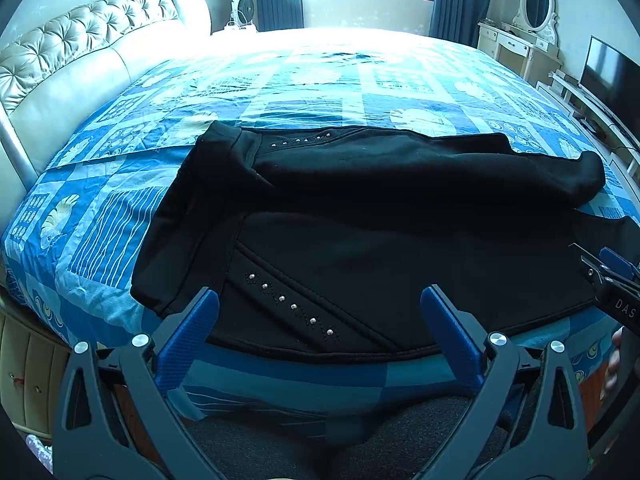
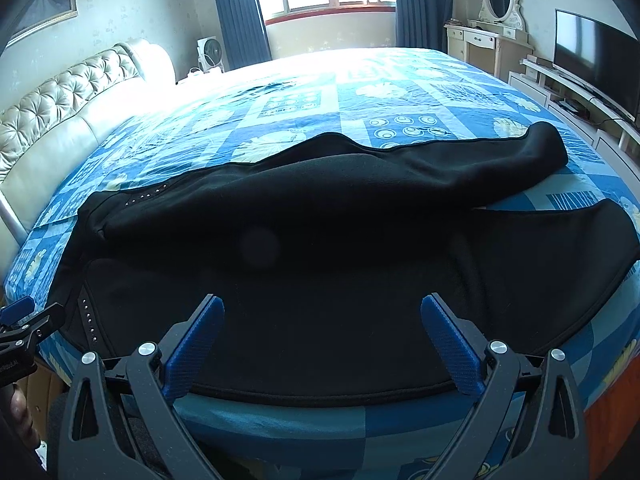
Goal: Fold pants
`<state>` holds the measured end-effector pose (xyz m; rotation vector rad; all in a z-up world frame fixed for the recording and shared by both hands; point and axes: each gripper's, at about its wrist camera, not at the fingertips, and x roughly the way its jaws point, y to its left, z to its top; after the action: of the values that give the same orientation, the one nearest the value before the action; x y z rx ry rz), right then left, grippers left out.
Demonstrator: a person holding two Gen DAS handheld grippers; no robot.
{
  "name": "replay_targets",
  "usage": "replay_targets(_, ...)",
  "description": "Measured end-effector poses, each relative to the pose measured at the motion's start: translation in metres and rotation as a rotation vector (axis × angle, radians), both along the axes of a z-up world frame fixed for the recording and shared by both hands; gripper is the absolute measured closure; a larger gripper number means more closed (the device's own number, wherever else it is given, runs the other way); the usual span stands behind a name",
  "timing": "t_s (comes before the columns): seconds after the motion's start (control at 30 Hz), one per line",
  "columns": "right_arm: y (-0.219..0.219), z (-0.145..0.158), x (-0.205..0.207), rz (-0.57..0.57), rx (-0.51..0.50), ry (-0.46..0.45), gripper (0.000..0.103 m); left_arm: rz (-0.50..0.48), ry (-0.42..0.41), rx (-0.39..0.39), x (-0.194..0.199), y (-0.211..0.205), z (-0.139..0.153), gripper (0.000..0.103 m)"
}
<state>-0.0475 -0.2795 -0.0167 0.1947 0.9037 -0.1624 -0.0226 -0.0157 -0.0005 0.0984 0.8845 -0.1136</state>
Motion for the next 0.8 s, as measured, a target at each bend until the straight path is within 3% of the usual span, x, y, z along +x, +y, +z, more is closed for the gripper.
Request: replay_targets(0.8,0.0054,-0.0069,-0.0007,0.014,0.004,0.011,0.005,-0.015,-0.006,-0.009,-0.0036,-0.0041,0.0001,0.002)
